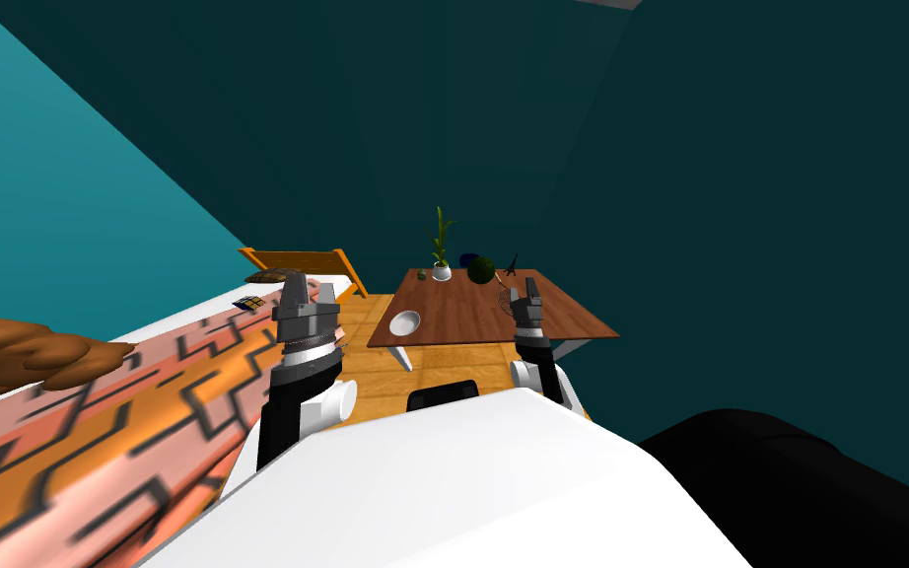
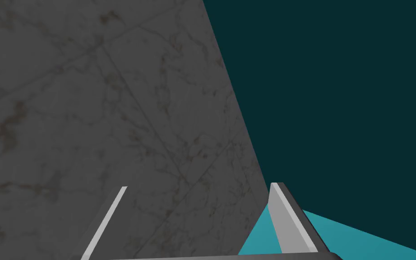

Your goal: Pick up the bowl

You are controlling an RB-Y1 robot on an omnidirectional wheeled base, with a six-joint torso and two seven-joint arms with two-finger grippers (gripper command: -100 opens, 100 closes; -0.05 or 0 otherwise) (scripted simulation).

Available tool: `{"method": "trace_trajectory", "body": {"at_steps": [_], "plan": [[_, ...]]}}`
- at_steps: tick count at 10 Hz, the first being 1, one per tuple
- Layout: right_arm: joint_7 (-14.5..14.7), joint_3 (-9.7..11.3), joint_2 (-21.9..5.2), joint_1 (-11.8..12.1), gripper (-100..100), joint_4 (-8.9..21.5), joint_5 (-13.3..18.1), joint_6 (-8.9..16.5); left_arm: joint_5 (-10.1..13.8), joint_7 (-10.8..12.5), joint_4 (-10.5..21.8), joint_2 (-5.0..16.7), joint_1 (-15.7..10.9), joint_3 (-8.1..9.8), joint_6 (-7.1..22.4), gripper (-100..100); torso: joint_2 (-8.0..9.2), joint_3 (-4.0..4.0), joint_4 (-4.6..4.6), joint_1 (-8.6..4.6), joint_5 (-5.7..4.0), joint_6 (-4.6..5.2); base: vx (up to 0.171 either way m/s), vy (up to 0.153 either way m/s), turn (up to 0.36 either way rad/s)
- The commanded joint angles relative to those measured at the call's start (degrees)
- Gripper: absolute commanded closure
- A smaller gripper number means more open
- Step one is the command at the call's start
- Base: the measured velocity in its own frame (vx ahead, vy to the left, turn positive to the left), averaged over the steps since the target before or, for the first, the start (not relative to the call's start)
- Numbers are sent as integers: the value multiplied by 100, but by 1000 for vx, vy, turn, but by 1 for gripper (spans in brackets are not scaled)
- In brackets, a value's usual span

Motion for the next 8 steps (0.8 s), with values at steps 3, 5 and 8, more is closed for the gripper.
{"method": "trace_trajectory", "body": {"at_steps": [3, 5, 8], "plan": [[0, 0, 0, 0, 0, 0, 0, 0, 31, 78, 114, 411, -74, 37, 269, -100, 0, 0, 0, -5, -1, 0, -2, -19, -5], [0, 0, 0, 0, 0, 0, 0, 0, 62, 164, 227, 606, -150, 75, 548, -100, 1, 0, 0, -11, -2, 0, -3, -36, -8], [0, 0, 0, 0, 0, 0, 0, 0, 99, 277, 362, 737, -249, 123, 901, -100, 1, 0, 0, -13, -3, 0, -4, -39, -5]]}}
